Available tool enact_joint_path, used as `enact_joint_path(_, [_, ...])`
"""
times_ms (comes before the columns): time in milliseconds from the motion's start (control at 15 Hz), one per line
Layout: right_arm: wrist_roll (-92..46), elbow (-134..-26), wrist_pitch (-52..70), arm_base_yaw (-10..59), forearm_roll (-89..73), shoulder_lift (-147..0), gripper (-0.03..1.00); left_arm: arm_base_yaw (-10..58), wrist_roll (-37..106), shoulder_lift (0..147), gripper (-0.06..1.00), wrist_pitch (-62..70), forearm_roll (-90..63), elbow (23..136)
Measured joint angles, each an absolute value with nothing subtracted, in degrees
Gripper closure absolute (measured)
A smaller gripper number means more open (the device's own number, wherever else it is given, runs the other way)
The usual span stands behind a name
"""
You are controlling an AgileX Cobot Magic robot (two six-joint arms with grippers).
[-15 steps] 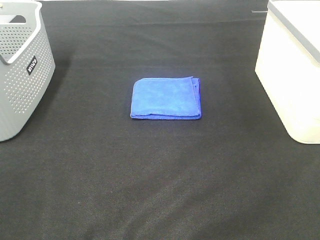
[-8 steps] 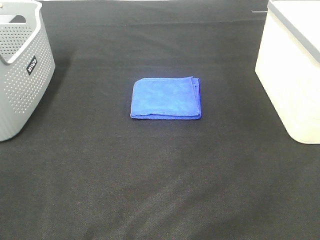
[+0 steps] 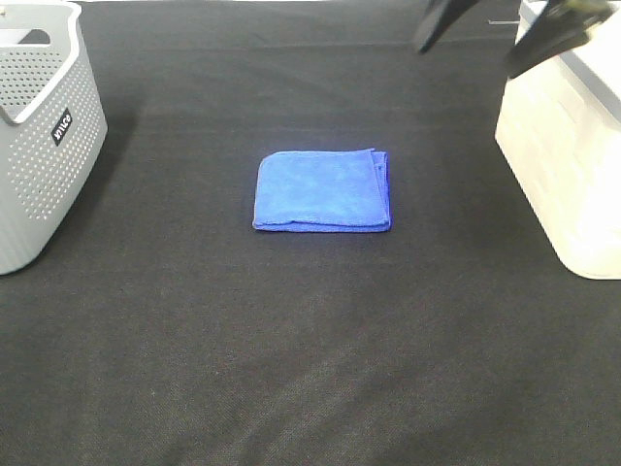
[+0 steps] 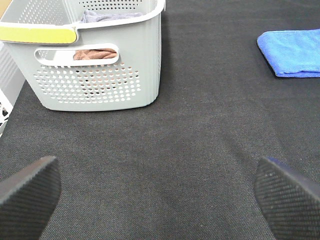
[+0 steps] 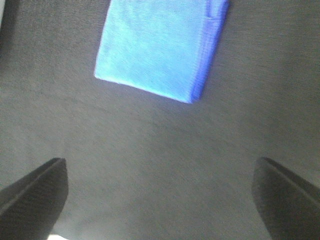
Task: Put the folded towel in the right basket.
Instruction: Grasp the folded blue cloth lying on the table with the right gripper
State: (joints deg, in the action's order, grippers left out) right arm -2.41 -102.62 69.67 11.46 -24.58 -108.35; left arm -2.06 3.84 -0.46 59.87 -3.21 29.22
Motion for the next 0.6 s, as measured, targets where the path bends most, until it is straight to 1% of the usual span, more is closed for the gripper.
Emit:
enact_joint_path(67, [-2.41, -104.39, 69.67, 11.46, -25.15, -112.76, 0.01, -2.06, 3.84, -0.46, -0.04, 59.87, -3.27, 29.22])
enact_joint_path(267, [-2.98, -105.02, 67.9, 11.46, -26.13, -119.46, 0.01, -2.06, 3.84, -0.46, -0.04, 59.87, -3.27, 29.22])
enact_joint_path(600, [-7.28, -105.31, 58.1, 11.46, -34.84, -128.57, 0.01, -2.06, 3.84, -0.46, -0.04, 59.87, -3.27, 29.22])
